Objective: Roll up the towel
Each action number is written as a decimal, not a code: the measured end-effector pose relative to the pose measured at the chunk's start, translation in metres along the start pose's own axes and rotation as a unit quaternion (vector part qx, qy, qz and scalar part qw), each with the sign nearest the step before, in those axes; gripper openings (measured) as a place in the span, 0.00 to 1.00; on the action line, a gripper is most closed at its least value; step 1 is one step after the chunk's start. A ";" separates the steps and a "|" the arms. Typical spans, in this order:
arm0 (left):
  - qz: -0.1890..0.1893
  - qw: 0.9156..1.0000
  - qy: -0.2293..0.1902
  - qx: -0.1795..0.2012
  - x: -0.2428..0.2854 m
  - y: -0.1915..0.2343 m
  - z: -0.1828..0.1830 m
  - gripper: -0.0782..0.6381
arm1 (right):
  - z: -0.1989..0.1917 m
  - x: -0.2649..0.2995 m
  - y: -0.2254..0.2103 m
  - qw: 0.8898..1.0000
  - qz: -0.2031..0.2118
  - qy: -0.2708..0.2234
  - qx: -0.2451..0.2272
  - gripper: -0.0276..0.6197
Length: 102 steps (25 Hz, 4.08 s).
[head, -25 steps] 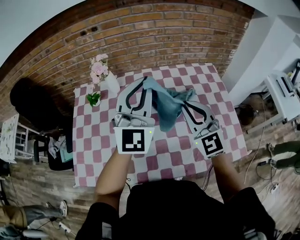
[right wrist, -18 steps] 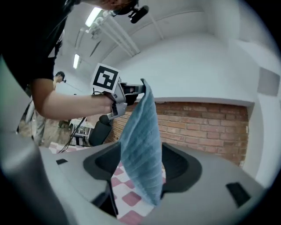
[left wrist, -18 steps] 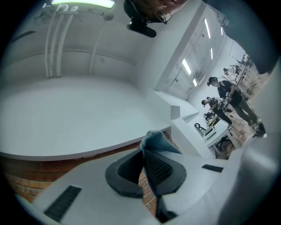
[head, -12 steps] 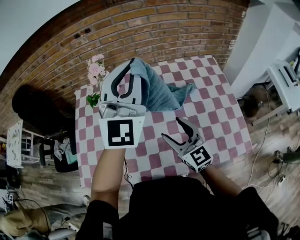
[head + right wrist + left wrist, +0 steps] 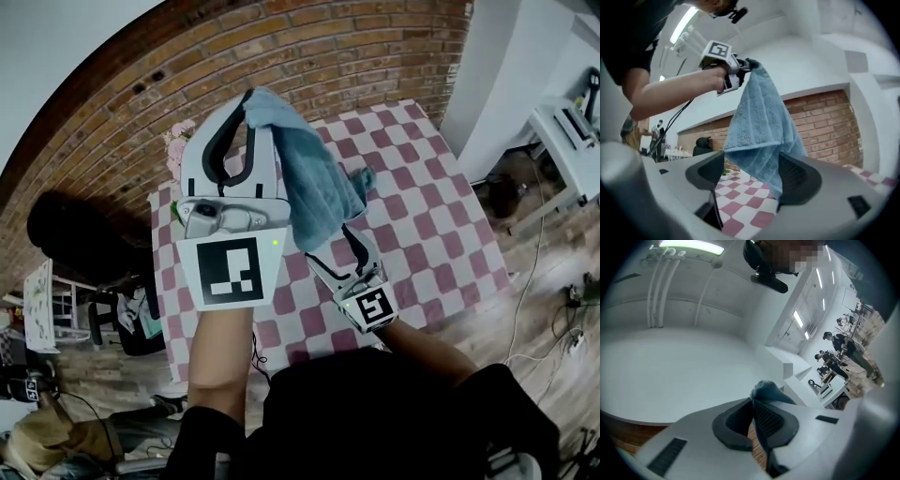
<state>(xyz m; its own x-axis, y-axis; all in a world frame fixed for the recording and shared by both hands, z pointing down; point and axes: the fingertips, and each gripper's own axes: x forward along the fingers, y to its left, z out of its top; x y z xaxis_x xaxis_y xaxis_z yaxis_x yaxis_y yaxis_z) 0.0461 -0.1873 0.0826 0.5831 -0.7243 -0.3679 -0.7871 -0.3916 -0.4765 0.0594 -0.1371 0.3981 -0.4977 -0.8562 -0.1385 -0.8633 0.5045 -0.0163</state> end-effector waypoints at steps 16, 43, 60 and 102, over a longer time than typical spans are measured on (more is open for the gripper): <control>0.006 1.000 -0.006 -0.010 0.001 0.003 0.023 0.12 | 0.027 0.001 -0.054 0.853 0.086 -0.125 0.499 0.56; 0.066 0.997 0.022 -0.019 -0.025 0.070 -0.012 0.12 | 0.137 -0.028 -0.049 0.911 0.168 -0.205 0.315 0.09; 0.050 0.980 0.151 -0.119 -0.088 0.056 -0.158 0.12 | 0.181 -0.016 -0.118 0.989 0.000 -0.100 -0.113 0.09; -0.036 0.993 0.005 -0.114 0.113 0.241 -0.026 0.12 | 0.445 0.151 -0.236 0.946 0.002 -0.132 -0.297 0.09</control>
<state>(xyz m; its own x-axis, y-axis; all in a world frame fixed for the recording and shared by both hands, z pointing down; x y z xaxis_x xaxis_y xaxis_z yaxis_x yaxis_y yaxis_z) -0.0827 -0.3782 -0.0530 0.6383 -0.6953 -0.3303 -0.7692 -0.5600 -0.3077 0.2249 -0.3362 -0.0598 -0.5311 -0.7566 -0.3815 -0.7952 0.2896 0.5327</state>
